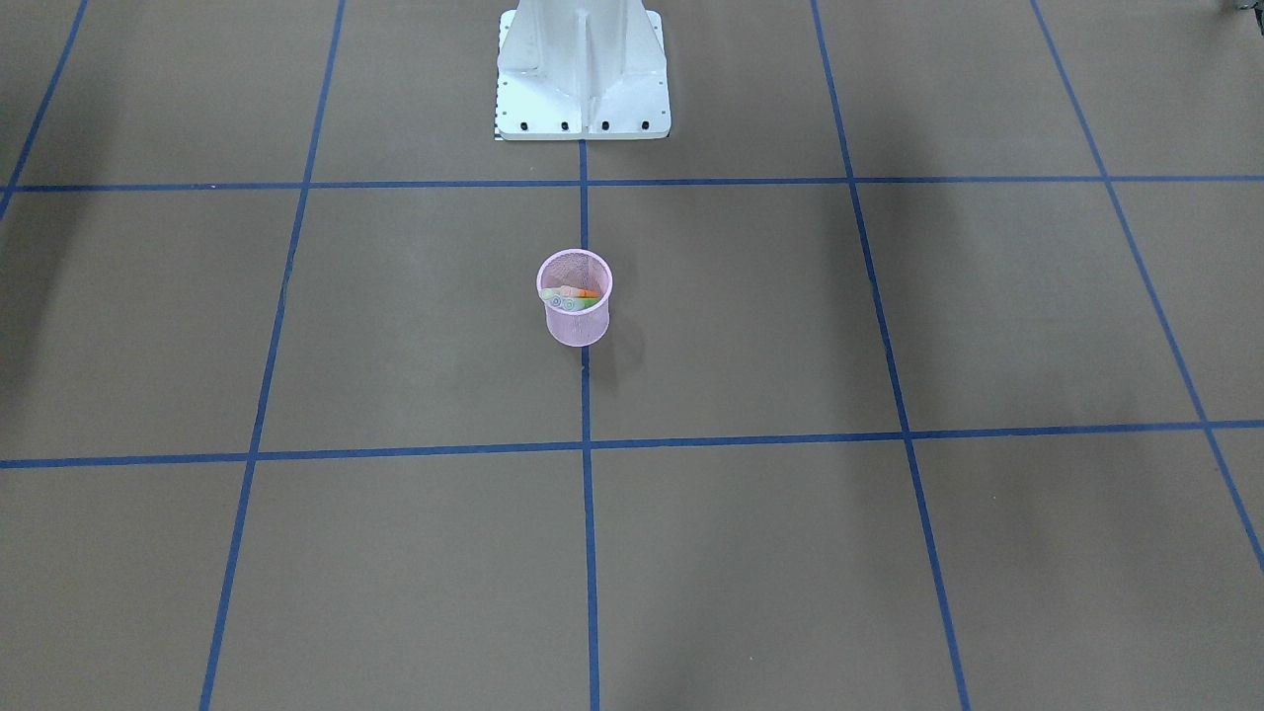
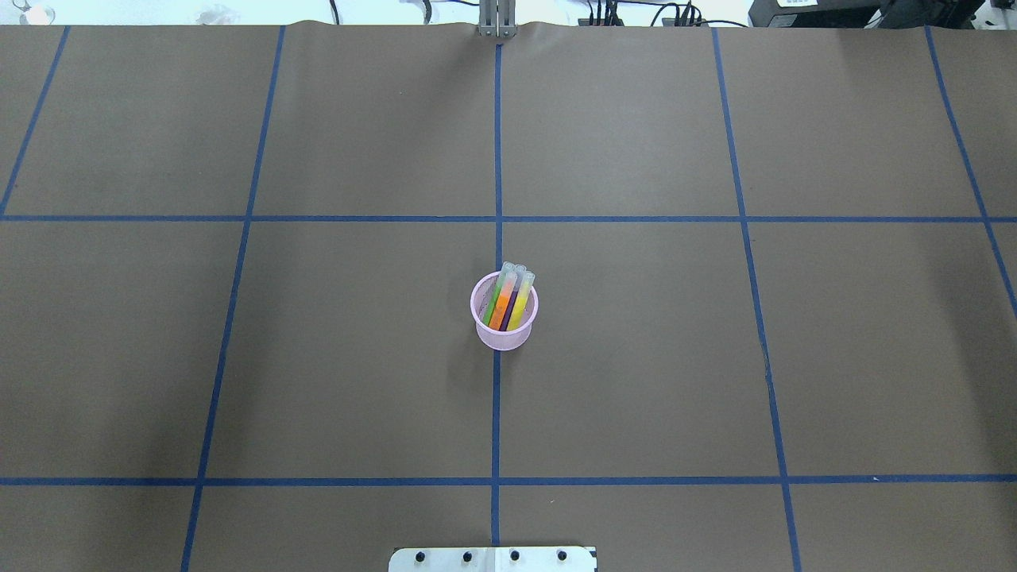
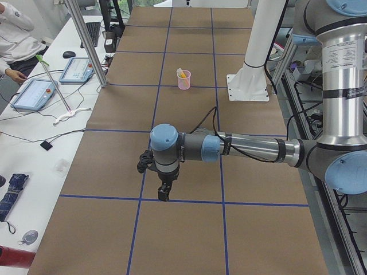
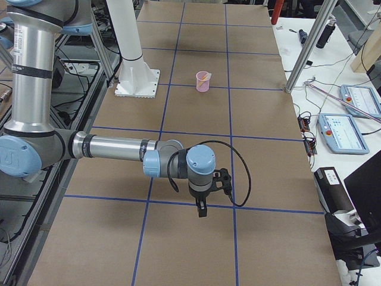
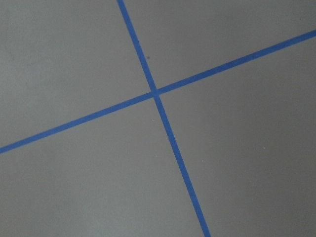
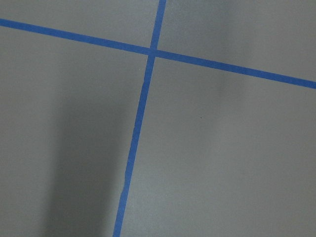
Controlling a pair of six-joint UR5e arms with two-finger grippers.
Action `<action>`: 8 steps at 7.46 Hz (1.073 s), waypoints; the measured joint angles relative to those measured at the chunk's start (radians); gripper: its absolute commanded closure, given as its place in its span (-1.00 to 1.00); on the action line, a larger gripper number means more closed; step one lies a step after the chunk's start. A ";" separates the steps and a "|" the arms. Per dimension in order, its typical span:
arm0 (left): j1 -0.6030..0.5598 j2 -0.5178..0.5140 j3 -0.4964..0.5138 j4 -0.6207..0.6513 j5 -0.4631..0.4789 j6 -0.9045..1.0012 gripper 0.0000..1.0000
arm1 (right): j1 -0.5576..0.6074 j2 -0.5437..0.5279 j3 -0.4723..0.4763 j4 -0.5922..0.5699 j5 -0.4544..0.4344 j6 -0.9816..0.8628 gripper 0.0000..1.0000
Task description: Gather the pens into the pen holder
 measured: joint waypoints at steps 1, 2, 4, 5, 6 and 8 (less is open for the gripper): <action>-0.007 0.020 -0.005 -0.001 -0.004 -0.007 -1.00 | 0.000 0.002 0.005 0.000 0.000 0.001 -1.00; -0.025 0.039 -0.012 -0.002 -0.019 -0.009 -1.00 | 0.000 0.003 0.014 -0.001 0.001 0.003 -1.00; -0.061 0.056 -0.018 -0.002 -0.053 -0.009 -1.00 | 0.000 0.011 0.031 -0.004 0.001 0.011 -1.00; -0.067 0.058 -0.018 0.000 -0.071 -0.012 -1.00 | 0.000 0.016 0.034 -0.006 0.000 0.012 -1.00; -0.069 0.058 -0.016 0.001 -0.082 -0.015 -1.00 | 0.000 0.017 0.035 -0.005 -0.003 0.011 -1.00; -0.071 0.059 -0.013 0.001 -0.089 -0.016 -1.00 | 0.000 0.009 0.029 -0.002 -0.005 0.007 -1.00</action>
